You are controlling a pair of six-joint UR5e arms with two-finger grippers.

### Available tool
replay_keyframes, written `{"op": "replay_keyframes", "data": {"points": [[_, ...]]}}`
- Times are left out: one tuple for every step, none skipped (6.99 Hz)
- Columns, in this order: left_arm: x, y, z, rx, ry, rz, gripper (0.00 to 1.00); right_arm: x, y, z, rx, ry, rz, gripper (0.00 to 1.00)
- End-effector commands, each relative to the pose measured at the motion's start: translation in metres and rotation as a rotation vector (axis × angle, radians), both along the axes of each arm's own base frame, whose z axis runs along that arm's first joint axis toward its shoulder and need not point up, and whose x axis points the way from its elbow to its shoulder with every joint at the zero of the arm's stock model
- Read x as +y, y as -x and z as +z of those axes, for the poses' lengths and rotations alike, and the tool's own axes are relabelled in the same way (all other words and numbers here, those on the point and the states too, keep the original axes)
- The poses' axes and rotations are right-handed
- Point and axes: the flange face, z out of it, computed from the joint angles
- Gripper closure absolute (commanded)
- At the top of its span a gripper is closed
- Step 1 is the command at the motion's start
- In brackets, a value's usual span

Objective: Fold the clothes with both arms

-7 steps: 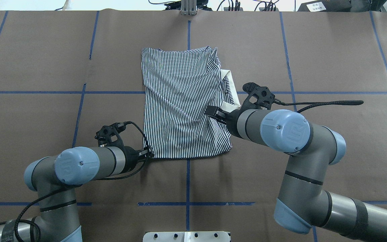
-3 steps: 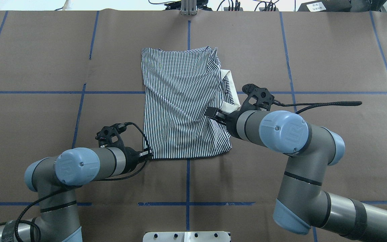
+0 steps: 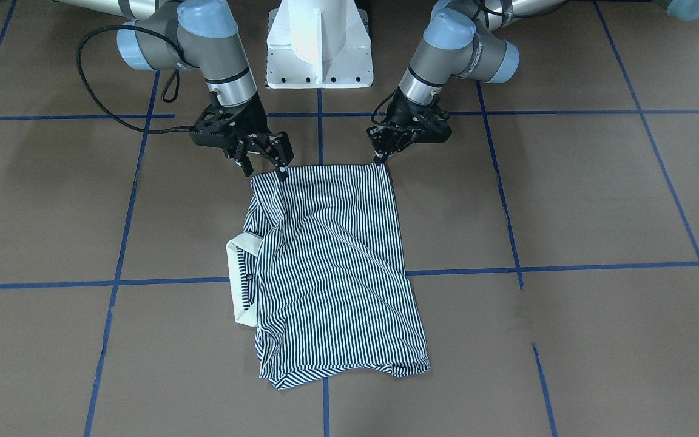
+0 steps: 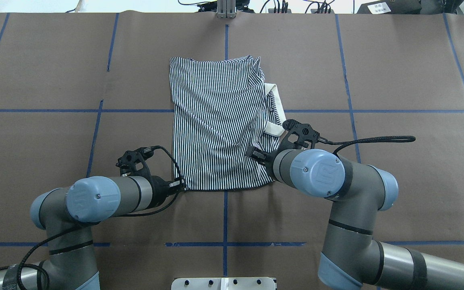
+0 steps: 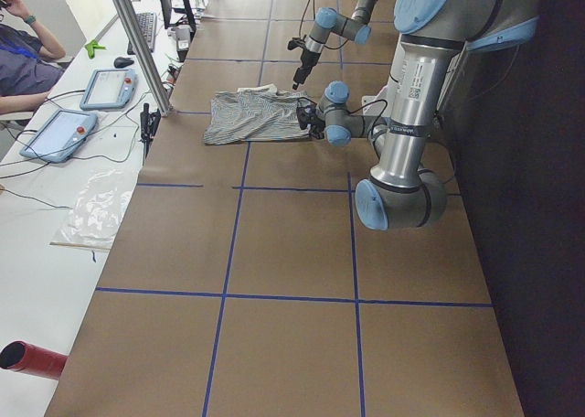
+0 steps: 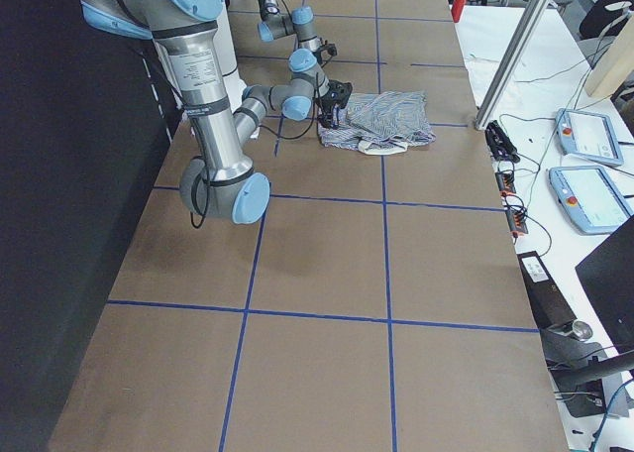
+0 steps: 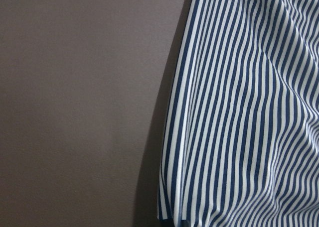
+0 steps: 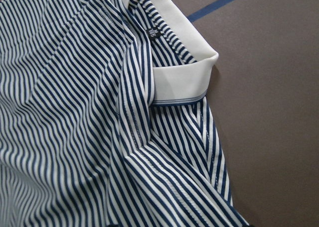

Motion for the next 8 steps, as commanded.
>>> {"op": "replay_keyframes", "data": {"points": [[0.0004, 0.0008, -0.0013, 0.003, -0.001, 0.001, 1.0, -0.011, 0.0355, 0.0148, 0.082, 0.031, -0.007, 0.19], [0.0004, 0.0008, -0.0013, 0.003, -0.001, 0.001, 1.0, -0.011, 0.0376, 0.0158, 0.103, 0.042, -0.015, 0.19], [0.0004, 0.0003, -0.0018, 0.004, -0.002, 0.003, 1.0, -0.0109, 0.0377, 0.0169, 0.11, 0.046, -0.017, 0.19], [0.0004, 0.0005, -0.0008, 0.003, -0.001, 0.003, 1.0, -0.0107, 0.0378, 0.0169, 0.11, 0.046, -0.018, 0.19], [0.0004, 0.0005, -0.0008, 0.003, -0.001, 0.003, 1.0, -0.0083, 0.0398, 0.0176, 0.111, 0.048, -0.021, 0.2], [0.0004, 0.0005, -0.0008, 0.003, 0.0, 0.002, 1.0, -0.0058, 0.0414, 0.0176, 0.111, 0.048, -0.024, 0.3], [0.0006, 0.0005, -0.001, 0.004, -0.001, 0.004, 1.0, -0.0048, 0.042, 0.0174, 0.109, 0.048, -0.024, 0.5], [0.0005, 0.0006, -0.0012, 0.006, -0.002, 0.003, 1.0, -0.0045, 0.0412, 0.0143, 0.102, 0.048, -0.023, 0.85]]}}
